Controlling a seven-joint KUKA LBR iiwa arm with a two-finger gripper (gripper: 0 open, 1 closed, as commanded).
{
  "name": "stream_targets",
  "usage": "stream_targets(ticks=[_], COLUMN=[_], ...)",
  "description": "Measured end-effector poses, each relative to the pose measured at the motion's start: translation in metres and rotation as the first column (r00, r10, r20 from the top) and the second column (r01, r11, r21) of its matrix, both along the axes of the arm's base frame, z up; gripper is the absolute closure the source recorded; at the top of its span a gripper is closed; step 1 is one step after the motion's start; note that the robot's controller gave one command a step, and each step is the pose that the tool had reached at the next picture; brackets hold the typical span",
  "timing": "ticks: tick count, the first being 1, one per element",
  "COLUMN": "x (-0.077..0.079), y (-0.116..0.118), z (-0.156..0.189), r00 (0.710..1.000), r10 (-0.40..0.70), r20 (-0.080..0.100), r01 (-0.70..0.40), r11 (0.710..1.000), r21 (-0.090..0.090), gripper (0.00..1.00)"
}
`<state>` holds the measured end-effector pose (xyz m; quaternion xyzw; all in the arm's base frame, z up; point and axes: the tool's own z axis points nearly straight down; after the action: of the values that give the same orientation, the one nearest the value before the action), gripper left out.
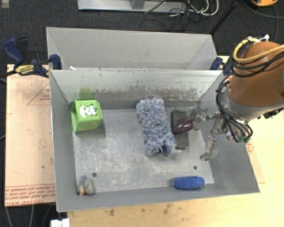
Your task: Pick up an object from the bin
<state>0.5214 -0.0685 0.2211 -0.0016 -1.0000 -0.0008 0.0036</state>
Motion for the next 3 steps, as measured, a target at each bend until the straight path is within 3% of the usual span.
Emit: stream_targets(ticks=[1,2,3], x=[0.001,0.016,0.033], y=[0.0,0.012,0.017], z=[0.005,-0.047,-0.073], r00=[1.0,0.999,0.998], r10=[0.003,0.052,-0.056], r20=[0.008,0.016,0.006], r01=[-0.003,-0.052,0.056], r11=[1.0,0.999,0.998], r21=[-0.001,-0.002,0.0], gripper=[0.0,0.0,0.0])
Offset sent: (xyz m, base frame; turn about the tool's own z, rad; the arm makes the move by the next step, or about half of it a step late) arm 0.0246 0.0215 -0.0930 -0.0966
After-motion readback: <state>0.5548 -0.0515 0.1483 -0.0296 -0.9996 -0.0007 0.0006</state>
